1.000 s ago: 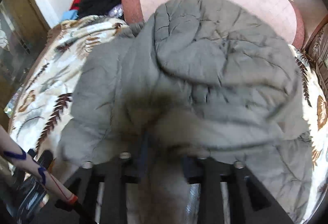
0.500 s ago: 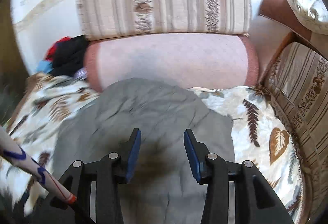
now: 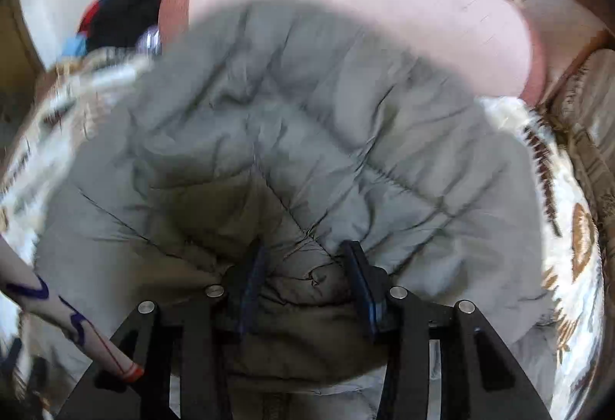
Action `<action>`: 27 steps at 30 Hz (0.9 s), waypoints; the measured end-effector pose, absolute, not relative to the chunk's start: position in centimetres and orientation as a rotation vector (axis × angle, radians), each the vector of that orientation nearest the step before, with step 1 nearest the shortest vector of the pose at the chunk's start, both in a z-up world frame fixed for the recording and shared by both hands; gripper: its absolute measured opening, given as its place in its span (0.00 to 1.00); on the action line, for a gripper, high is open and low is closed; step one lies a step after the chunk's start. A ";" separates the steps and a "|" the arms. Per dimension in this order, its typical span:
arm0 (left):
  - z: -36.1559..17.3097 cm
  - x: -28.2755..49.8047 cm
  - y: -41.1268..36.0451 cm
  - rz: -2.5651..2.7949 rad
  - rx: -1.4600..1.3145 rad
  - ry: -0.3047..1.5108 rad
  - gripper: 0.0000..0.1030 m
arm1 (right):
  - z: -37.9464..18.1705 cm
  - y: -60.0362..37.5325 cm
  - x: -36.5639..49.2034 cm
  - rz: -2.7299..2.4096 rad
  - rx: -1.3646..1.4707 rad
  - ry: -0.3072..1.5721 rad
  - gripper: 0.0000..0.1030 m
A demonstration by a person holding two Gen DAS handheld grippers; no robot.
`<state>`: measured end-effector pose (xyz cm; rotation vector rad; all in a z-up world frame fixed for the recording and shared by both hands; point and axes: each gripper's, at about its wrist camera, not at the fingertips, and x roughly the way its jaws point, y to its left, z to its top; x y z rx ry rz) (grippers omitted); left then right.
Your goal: Fold large clothes
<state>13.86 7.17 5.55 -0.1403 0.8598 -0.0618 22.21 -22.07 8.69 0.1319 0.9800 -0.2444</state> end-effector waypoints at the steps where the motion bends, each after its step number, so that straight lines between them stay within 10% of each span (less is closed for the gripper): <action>1: 5.7 13.8 7.3 -0.060 -0.148 0.855 0.98 | 10.1 -21.8 21.6 -0.237 0.137 0.933 0.46; 22: 5.6 14.0 7.6 -0.064 -0.152 0.871 0.98 | 8.4 -10.4 24.2 0.056 0.131 1.009 0.48; 27: 6.0 13.2 7.0 -0.057 -0.113 0.841 0.98 | 11.8 -14.9 15.5 0.020 0.139 0.957 0.67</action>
